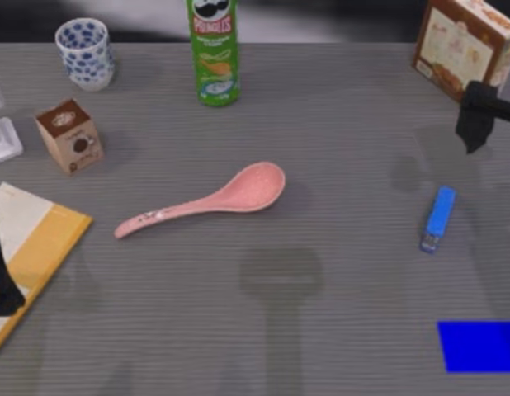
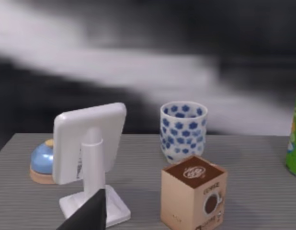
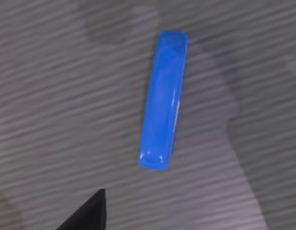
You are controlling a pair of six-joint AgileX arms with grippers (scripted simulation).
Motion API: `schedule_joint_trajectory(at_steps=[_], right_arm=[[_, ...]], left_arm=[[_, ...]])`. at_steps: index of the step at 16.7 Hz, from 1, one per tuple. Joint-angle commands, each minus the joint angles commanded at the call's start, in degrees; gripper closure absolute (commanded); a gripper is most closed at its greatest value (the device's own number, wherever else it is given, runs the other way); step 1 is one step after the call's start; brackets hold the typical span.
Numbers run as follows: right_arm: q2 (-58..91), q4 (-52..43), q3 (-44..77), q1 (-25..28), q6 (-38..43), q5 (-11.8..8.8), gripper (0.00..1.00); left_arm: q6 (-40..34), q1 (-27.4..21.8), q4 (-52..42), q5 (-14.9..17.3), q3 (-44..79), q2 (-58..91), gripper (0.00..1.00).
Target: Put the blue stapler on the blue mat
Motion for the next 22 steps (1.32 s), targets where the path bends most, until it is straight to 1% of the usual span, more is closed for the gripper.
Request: schedule_joint_trajectory(at_steps=[3, 6, 10, 17, 19, 22], right_arm=[[12.94, -7.37, 11.02, 1.53, 4.36, -0.14, 0.00], [22.30, -12.47, 19.74, 2.65, 7.60, -0.34, 0.00], [28.06, -15.35, 25.11, 3.33, 9.53, -0.52, 0.00], [28.30, -14.30, 24.27, 3.10, 9.41, -0.52, 0.00], [29.52, -11.11, 22.17, 3.24, 9.43, -0.51, 0.00], [32.31, -3.36, 17.71, 3.40, 9.66, -0.48, 0.00]], left_arm=[[0.00, 0.00, 0.00, 0.00, 0.00, 0.00, 0.00], [0.00, 0.00, 0.00, 0.00, 0.00, 0.00, 0.00], [0.00, 0.00, 0.00, 0.00, 0.00, 0.00, 0.00], [0.00, 0.00, 0.00, 0.00, 0.00, 0.00, 0.00], [0.00, 0.00, 0.00, 0.00, 0.00, 0.00, 0.00], [0.00, 0.00, 0.00, 0.00, 0.00, 0.00, 0.00]])
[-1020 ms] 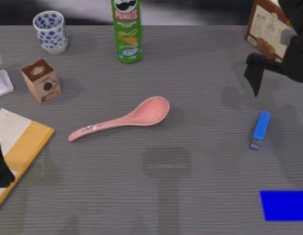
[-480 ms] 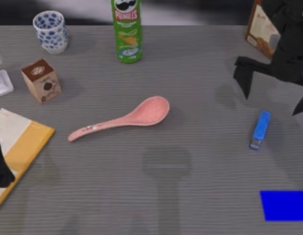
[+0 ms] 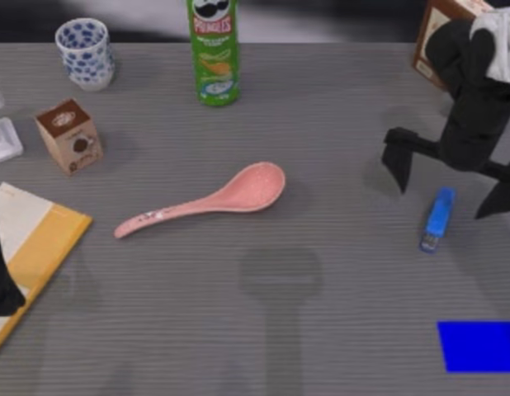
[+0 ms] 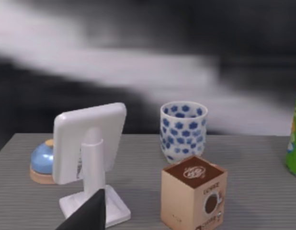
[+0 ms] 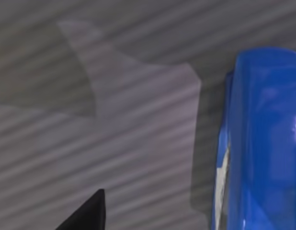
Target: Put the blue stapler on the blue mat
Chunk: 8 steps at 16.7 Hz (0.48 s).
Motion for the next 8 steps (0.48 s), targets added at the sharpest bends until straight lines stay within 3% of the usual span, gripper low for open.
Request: schedule_joint_trajectory(at_steps=[3, 8], right_arm=[[2.42, 6.14, -3.82, 0.17, 0.19, 0.02, 0.00], [2.99, 7.31, -4.65, 0.21, 0.25, 0.03, 0.00]], left_arm=[[0.00, 0.00, 0.00, 0.00, 0.00, 0.00, 0.00], [0.00, 0.00, 0.00, 0.00, 0.00, 0.00, 0.00]])
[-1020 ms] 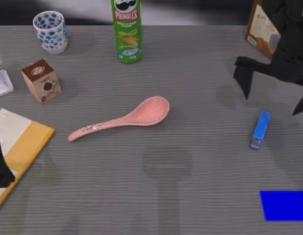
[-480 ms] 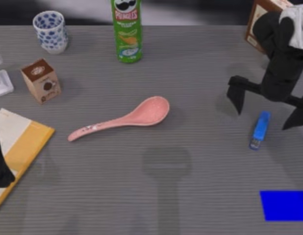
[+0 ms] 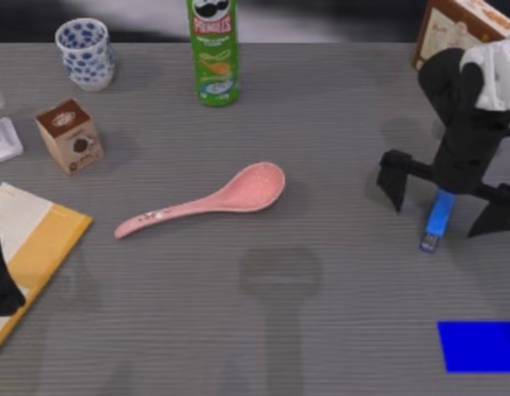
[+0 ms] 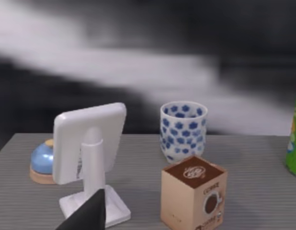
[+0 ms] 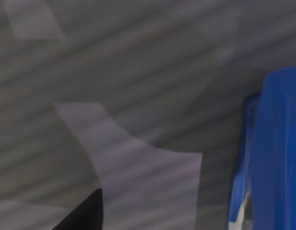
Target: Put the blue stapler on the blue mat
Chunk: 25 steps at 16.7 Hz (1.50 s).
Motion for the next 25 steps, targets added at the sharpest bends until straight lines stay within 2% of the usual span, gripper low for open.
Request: schedule_joint_trajectory(at_steps=[13, 21, 22, 25], right_arm=[[0.00, 0.00, 0.00, 0.00, 0.00, 0.00, 0.98], [0.00, 0.00, 0.00, 0.00, 0.00, 0.00, 1.00], [-0.93, -0.61, -0.02, -0.26, -0.55, 0.77, 1.00], [-1.61, -2.98, 1.92, -0.16, -0.48, 0.76, 1.00]], left_arm=[[0.00, 0.00, 0.00, 0.00, 0.00, 0.00, 0.00], [0.00, 0.00, 0.00, 0.00, 0.00, 0.00, 0.00], [0.00, 0.00, 0.00, 0.00, 0.00, 0.00, 0.00], [0.00, 0.00, 0.00, 0.00, 0.00, 0.00, 0.00]])
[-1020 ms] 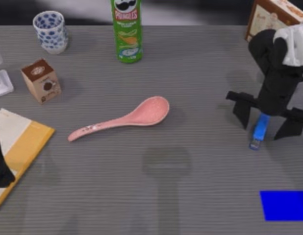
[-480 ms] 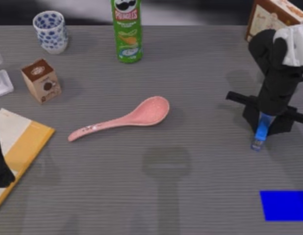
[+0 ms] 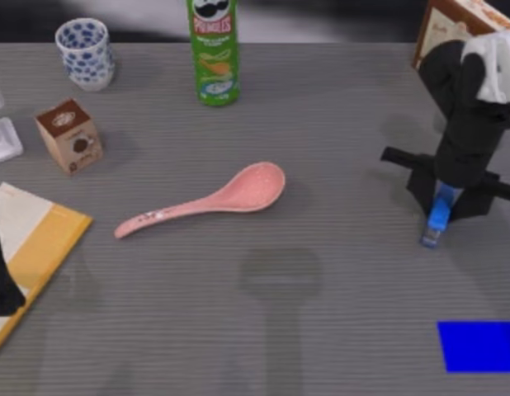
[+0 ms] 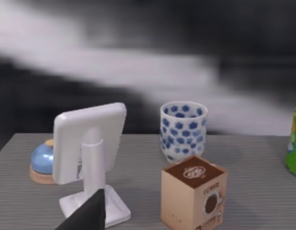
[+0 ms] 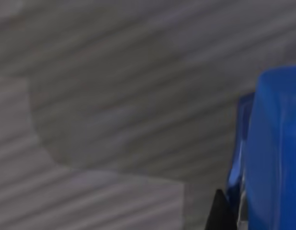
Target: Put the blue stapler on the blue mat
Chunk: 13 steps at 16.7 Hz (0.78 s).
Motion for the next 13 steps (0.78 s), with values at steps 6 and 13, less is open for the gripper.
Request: schedule_joint_trajectory(at_steps=[6, 13], right_arm=[[-4.97, -15.02, 8.90, 0.30, -0.11, -0.05, 1.00], [-6.12, -16.90, 10.39, 0.08, -0.17, -0.08, 1.00]], left_arm=[[0.00, 0.00, 0.00, 0.00, 0.00, 0.00, 0.00], [0.00, 0.00, 0.00, 0.00, 0.00, 0.00, 0.00]])
